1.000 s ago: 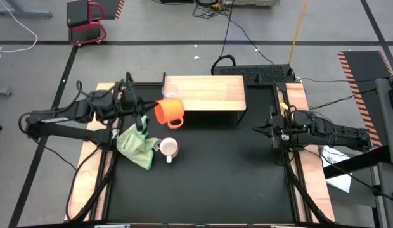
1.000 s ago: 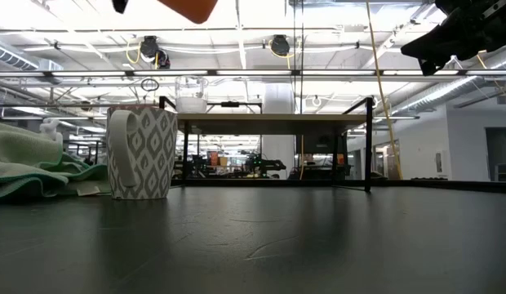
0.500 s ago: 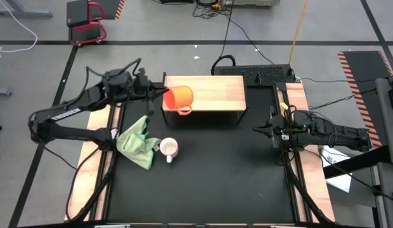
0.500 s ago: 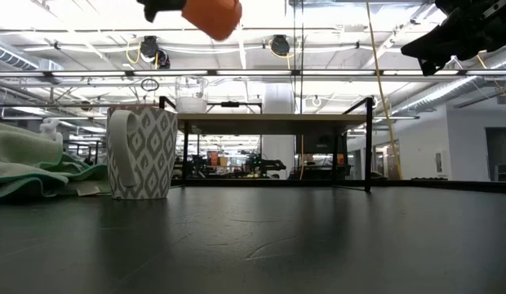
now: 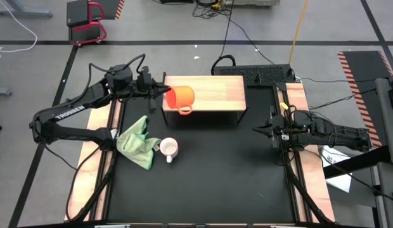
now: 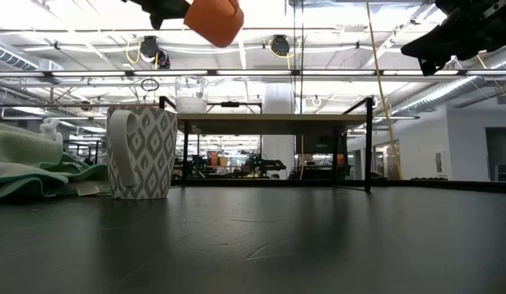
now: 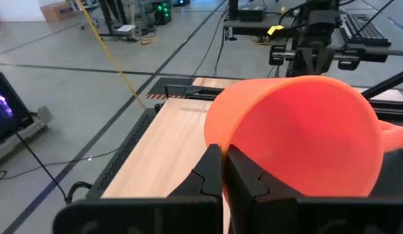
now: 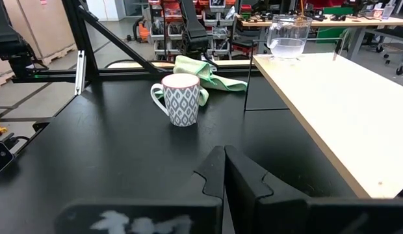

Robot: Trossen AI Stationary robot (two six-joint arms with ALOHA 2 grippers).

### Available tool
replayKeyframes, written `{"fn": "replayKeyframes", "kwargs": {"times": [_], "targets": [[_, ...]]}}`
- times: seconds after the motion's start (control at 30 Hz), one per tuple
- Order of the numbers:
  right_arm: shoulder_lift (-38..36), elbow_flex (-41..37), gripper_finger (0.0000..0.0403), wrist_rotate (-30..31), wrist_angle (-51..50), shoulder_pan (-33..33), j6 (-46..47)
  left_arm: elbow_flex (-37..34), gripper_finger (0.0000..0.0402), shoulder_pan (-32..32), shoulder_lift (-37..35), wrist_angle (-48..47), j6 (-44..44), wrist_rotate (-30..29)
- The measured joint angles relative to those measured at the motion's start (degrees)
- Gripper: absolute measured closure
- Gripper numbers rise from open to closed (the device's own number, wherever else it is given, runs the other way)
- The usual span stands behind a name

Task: Stack small to large cups/mugs on shelf
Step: Put the orange mug on the shelf

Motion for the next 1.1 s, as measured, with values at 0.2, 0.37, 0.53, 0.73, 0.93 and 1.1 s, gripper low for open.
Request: {"fn": "replayKeyframes", "kwargs": {"times": [0.2,0.37,0.53,0.73,0.93,1.1], "targets": [[0.0,0.0,0.0403,0.0,0.0,0.0,-0.1,0.0,0.0401,1.4,0.0,0.7,0.4,1.4],[0.0,0.0,0.0403,0.0,0.1,0.0,-0.1,0.2,0.0401,4.2,0.3,3.9,-0.3,3.3],[0.0,0.0,0.0403,0.0,0.1,0.0,-0.1,5.2,0.0401,7.4,3.8,1.7,-0.9,6.3],[0.0,0.0,0.0403,0.0,0.1,0.0,-0.1,14.8,0.0401,8.5,10.4,-2.0,0.7,9.3],[0.0,0.0,0.0403,0.0,0.0,0.0,0.0,22.5,0.0401,9.6,16.2,-5.5,2.7,10.7],[0.0,0.0,0.0403,0.0,-0.1,0.0,0.0,25.5,0.0401,11.0,19.2,-5.6,2.9,12.4]]}}
